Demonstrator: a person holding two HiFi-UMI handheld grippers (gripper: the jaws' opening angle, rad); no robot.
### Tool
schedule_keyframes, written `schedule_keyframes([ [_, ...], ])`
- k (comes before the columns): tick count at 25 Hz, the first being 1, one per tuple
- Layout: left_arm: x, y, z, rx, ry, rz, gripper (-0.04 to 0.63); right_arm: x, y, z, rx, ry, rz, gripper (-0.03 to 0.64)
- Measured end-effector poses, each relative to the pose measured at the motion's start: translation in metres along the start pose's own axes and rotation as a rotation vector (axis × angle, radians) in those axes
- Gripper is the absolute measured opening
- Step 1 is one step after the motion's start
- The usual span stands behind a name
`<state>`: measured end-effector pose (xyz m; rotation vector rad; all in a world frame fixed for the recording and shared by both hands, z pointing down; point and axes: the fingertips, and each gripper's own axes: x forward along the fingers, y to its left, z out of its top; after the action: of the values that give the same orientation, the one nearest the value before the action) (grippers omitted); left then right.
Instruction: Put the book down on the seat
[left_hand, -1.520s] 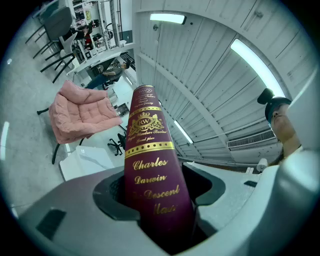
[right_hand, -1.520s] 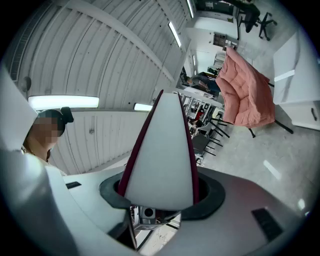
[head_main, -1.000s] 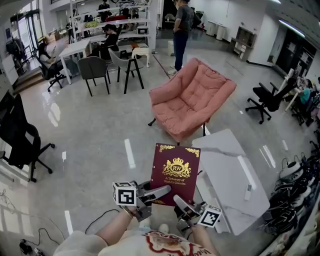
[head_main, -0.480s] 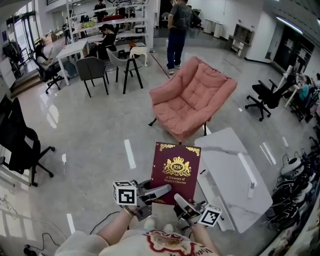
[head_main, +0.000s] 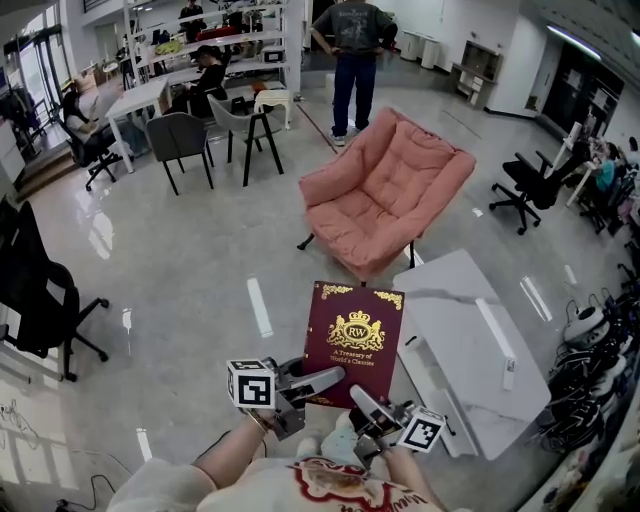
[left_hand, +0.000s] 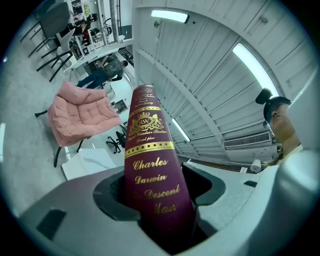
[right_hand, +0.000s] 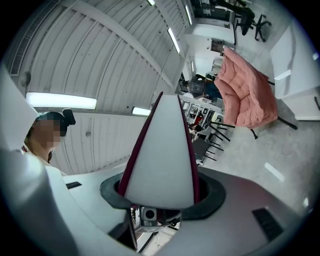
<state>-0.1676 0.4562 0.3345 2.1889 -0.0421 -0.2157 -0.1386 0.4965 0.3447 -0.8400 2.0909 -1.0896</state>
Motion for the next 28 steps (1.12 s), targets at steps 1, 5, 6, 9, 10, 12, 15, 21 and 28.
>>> schedule_keyframes([
  [1, 0.002, 0.003, 0.001, -0.003, -0.001, -0.001, 0.259, 0.0, -0.003, 0.002, -0.002, 0.002, -0.007, 0.216],
  [5, 0.017, 0.018, 0.019, 0.0, -0.001, 0.001, 0.259, 0.012, -0.018, 0.022, -0.004, -0.002, -0.002, 0.218],
  [6, 0.022, 0.022, 0.026, 0.003, -0.003, 0.002, 0.259, 0.017, -0.021, 0.03, -0.001, -0.004, 0.006, 0.218],
  [9, 0.032, 0.035, 0.041, 0.004, -0.015, 0.008, 0.259, 0.029, -0.031, 0.046, 0.007, -0.005, 0.024, 0.217],
  [10, 0.035, 0.04, 0.046, 0.002, -0.02, 0.01, 0.259, 0.032, -0.037, 0.051, 0.005, -0.004, 0.019, 0.218],
  [12, 0.043, 0.051, 0.057, 0.001, -0.031, 0.012, 0.259, 0.039, -0.048, 0.065, -0.003, 0.0, 0.011, 0.216],
  [15, 0.065, 0.069, 0.081, 0.01, -0.043, 0.01, 0.259, 0.054, -0.066, 0.095, -0.012, 0.009, 0.009, 0.216],
  [21, 0.113, 0.108, 0.133, 0.017, -0.076, 0.026, 0.259, 0.085, -0.104, 0.162, -0.008, 0.036, 0.019, 0.216],
  [28, 0.162, 0.146, 0.183, 0.029, -0.104, 0.035, 0.259, 0.113, -0.142, 0.228, -0.009, 0.063, 0.029, 0.216],
])
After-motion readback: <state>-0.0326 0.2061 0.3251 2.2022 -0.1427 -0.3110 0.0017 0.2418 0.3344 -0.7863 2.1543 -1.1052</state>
